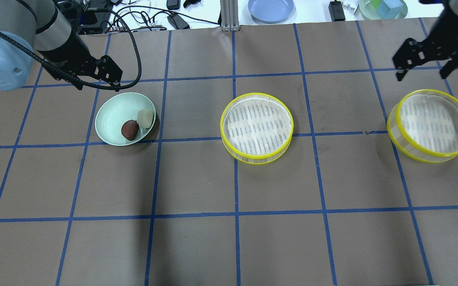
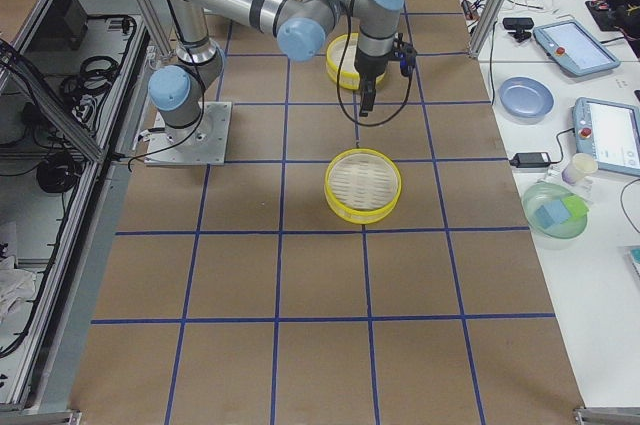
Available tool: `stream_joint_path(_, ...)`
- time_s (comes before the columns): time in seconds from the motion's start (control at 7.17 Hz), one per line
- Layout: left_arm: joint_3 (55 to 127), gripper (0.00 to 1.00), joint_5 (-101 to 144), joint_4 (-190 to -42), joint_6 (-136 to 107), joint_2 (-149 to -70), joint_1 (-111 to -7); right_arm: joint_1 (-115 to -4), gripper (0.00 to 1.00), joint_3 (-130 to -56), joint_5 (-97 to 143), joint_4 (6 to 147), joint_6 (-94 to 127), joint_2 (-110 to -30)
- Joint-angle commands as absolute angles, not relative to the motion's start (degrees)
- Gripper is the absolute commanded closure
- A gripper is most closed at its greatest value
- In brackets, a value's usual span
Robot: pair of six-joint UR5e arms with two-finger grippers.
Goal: Stack buns with steamer
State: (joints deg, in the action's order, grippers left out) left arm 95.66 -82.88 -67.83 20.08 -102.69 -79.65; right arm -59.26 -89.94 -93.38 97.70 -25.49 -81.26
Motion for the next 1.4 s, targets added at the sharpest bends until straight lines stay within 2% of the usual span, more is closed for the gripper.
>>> stream_joint_path(0.0,96.50,0.00,-77.28,-62.85,21.62,-109.75,-78.57,-50.73,0.00,-89.91,-93.43,107.96,-32.49,-71.42)
stream_joint_path(0.14,96.50,0.00,-74.99,-61.36,21.71,-112.21,-78.57,-50.37,0.00,-89.91,-93.43,111.41,-34.09,-67.45)
stream_joint_path(0.7,96.33,0.00,-74.62,-58.71,20.57,-119.26,-78.58,-47.82,0.00,-90.17,-91.25,117.77,-38.05,-60.39)
stream_joint_path(0.84,96.33,0.06,-74.62,-58.71,19.96,-120.14,-78.57,-47.81,0.01,-90.44,-91.14,117.51,-38.06,-60.21)
stream_joint_path(0.98,96.33,0.32,-74.62,-59.32,16.82,-120.32,-78.66,-47.81,0.20,-90.87,-90.53,116.90,-40.93,-60.21)
stream_joint_path(1.12,96.33,0.64,-74.71,-59.41,16.18,-120.41,-78.58,-47.81,0.40,-90.88,-90.53,116.98,-41.65,-60.12)
stream_joint_path(1.26,96.07,0.97,-74.71,-59.41,16.08,-120.50,-78.66,-47.81,0.41,-90.88,-90.53,116.98,-41.75,-59.51)
